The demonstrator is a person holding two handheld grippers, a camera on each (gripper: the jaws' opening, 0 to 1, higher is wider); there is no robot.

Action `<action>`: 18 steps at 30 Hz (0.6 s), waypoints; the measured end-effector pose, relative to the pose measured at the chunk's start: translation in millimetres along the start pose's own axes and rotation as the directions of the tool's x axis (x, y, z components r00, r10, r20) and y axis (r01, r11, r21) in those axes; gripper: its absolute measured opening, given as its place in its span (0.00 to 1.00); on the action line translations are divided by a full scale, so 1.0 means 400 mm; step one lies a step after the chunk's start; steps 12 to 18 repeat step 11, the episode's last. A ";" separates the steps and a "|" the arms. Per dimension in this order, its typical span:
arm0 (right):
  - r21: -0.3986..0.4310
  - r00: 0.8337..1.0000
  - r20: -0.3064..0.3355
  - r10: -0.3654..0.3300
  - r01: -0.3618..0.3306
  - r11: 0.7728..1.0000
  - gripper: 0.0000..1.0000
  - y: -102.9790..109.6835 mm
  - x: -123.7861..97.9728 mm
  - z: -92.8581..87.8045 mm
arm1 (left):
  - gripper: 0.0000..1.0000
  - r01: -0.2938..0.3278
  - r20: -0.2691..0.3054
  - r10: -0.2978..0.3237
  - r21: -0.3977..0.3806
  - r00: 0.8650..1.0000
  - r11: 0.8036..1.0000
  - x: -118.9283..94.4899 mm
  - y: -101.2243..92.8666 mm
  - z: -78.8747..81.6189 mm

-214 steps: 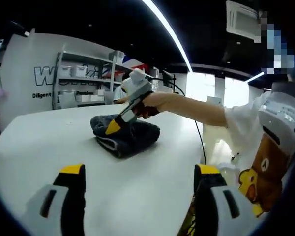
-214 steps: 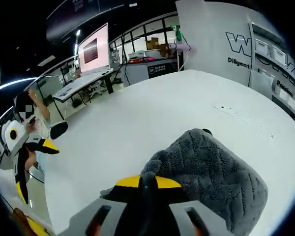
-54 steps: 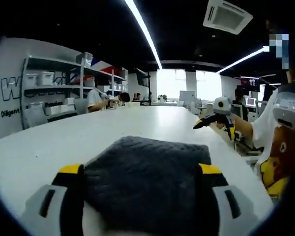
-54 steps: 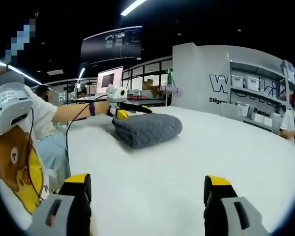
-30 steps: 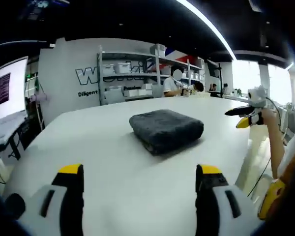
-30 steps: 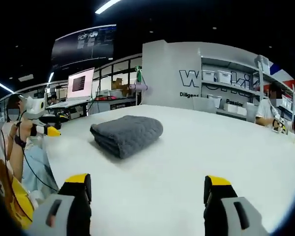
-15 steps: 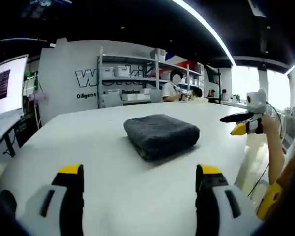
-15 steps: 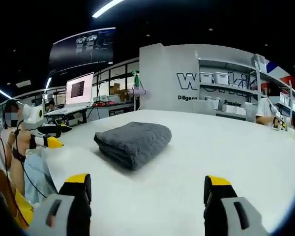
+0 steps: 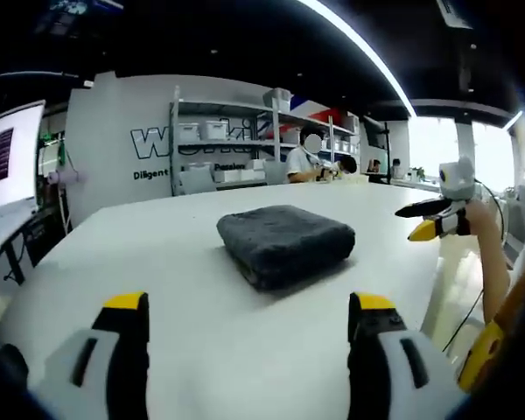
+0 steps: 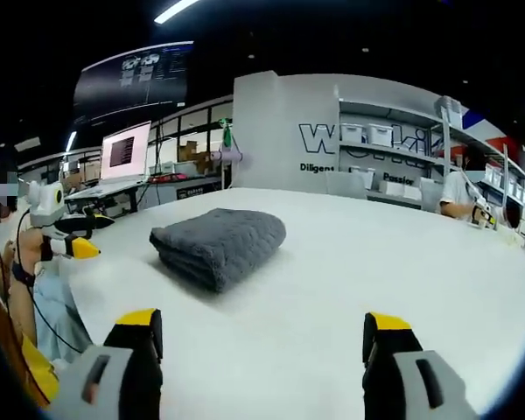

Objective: Fold the towel on the table until its edges align and the towel forms a compact rectangular stack.

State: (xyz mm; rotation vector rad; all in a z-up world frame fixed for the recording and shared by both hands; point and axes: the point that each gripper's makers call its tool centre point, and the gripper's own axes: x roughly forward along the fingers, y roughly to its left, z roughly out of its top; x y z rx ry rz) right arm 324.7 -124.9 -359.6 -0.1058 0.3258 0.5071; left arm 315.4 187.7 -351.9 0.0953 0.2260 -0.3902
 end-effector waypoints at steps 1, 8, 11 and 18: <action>-0.002 1.000 -0.002 -0.003 0.003 1.000 1.00 -0.003 -0.001 0.000 | 0.99 0.000 0.000 0.000 -0.001 1.000 1.000 0.002 -0.002 0.001; -0.006 1.000 -0.008 -0.006 0.006 1.000 1.00 -0.003 -0.003 -0.001 | 0.99 0.007 0.005 -0.007 -0.003 1.000 1.000 0.005 -0.006 0.004; -0.012 1.000 -0.009 0.003 -0.003 1.000 1.00 0.005 0.000 0.001 | 0.99 0.007 0.012 -0.007 -0.013 1.000 1.000 0.005 0.000 0.008; -0.012 1.000 -0.009 0.003 -0.003 1.000 1.00 0.005 0.000 0.001 | 0.99 0.007 0.012 -0.007 -0.013 1.000 1.000 0.005 0.000 0.008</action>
